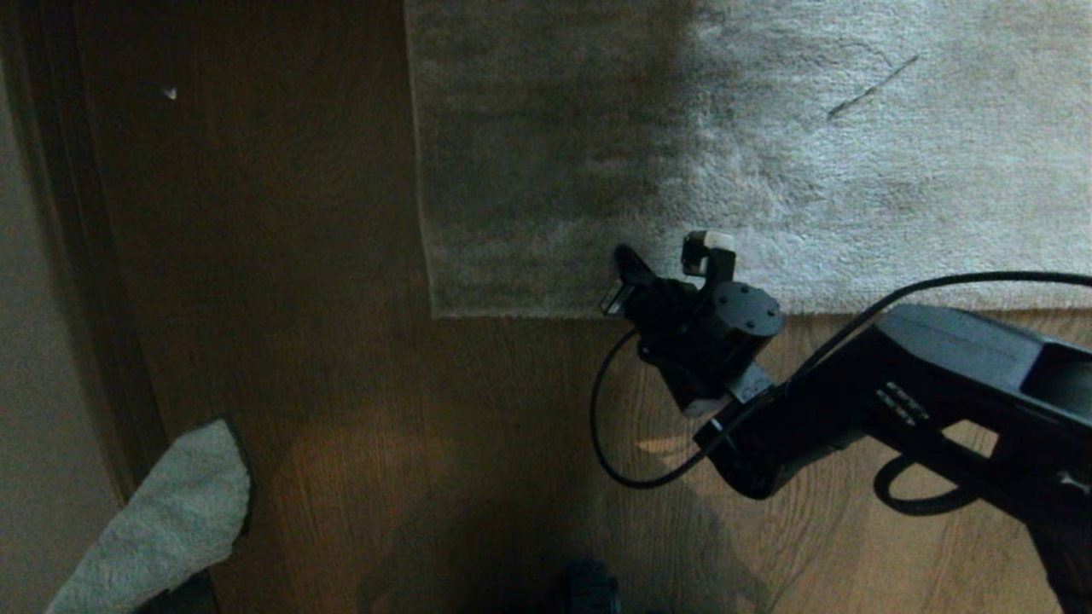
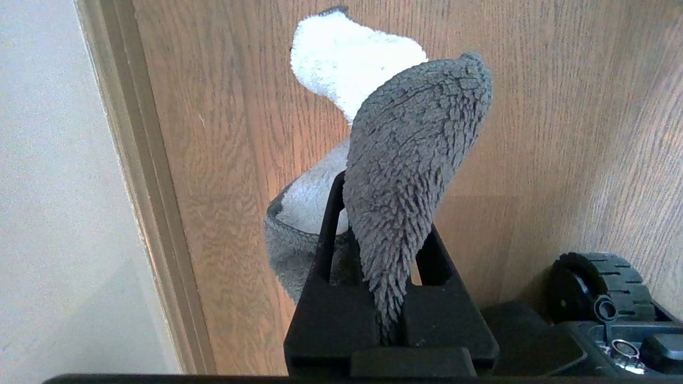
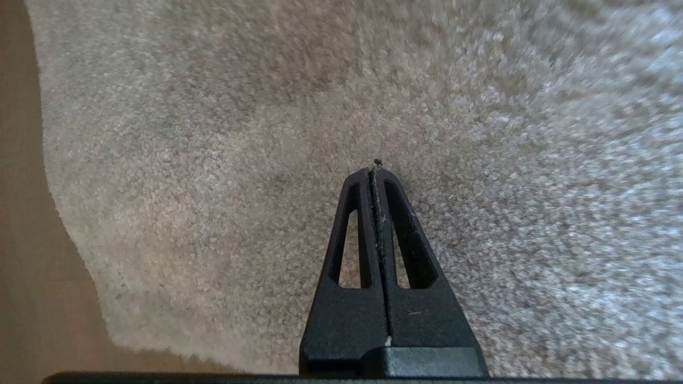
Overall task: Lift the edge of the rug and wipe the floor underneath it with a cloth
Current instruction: Put down the rag
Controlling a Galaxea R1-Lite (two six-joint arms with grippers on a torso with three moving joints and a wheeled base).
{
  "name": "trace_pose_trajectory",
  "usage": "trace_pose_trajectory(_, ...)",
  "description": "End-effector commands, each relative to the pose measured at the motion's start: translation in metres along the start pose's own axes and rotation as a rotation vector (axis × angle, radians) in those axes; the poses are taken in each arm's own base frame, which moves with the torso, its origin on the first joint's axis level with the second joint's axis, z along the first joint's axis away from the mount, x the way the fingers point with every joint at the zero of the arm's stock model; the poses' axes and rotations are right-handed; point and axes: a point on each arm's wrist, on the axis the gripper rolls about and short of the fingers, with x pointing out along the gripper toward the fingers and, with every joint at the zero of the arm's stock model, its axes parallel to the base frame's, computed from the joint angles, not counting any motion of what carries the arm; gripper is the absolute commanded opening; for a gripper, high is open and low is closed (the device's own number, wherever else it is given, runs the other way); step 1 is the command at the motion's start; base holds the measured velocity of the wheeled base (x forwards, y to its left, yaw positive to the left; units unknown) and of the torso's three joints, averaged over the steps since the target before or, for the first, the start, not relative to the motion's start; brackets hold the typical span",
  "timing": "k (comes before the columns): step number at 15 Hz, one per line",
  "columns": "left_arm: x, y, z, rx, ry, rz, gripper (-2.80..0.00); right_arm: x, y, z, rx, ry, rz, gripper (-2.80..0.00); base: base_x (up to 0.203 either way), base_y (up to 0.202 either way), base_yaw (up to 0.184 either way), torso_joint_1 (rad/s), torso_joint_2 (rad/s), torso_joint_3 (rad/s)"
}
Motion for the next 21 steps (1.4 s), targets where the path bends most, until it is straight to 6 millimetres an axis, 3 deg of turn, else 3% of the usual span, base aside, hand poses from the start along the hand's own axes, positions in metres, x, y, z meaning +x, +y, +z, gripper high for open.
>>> trace_pose_trajectory(1,0.0,0.0,0.0,0.0,0.0,0.0,-2.8,0.002,-0.001,-0.005,0.014,-0.037,0.008,-2.8,0.0,0.0,0.0,0.0,0.0,0.0)
trace_pose_trajectory(4,0.0,0.0,0.0,0.0,-0.001,0.0,-2.8,0.002,0.001,0.0,0.017,-0.046,0.01,-2.8,0.0,0.0,0.0,0.0,0.0,0.0)
trace_pose_trajectory(9,0.0,0.0,0.0,0.0,0.0,0.001,-2.8,-0.002,0.011,0.044,0.025,-0.115,0.029,-2.8,0.0,0.0,0.0,0.0,0.0,0.0)
trace_pose_trajectory(12,0.0,0.0,0.0,0.0,-0.001,0.0,-2.8,-0.026,0.012,0.076,0.004,-0.108,0.024,-2.8,0.0,0.0,0.0,0.0,0.0,0.0)
trace_pose_trajectory(16,0.0,0.0,0.0,0.0,-0.001,0.001,-2.8,-0.073,0.005,0.109,-0.044,-0.056,-0.001,-2.8,0.0,0.0,0.0,0.0,0.0,0.0)
trace_pose_trajectory(21,0.0,0.0,0.0,0.0,-0.001,-0.001,-2.8,-0.123,-0.033,0.14,-0.144,-0.03,-0.115,-2.8,0.0,0.0,0.0,0.0,0.0,0.0)
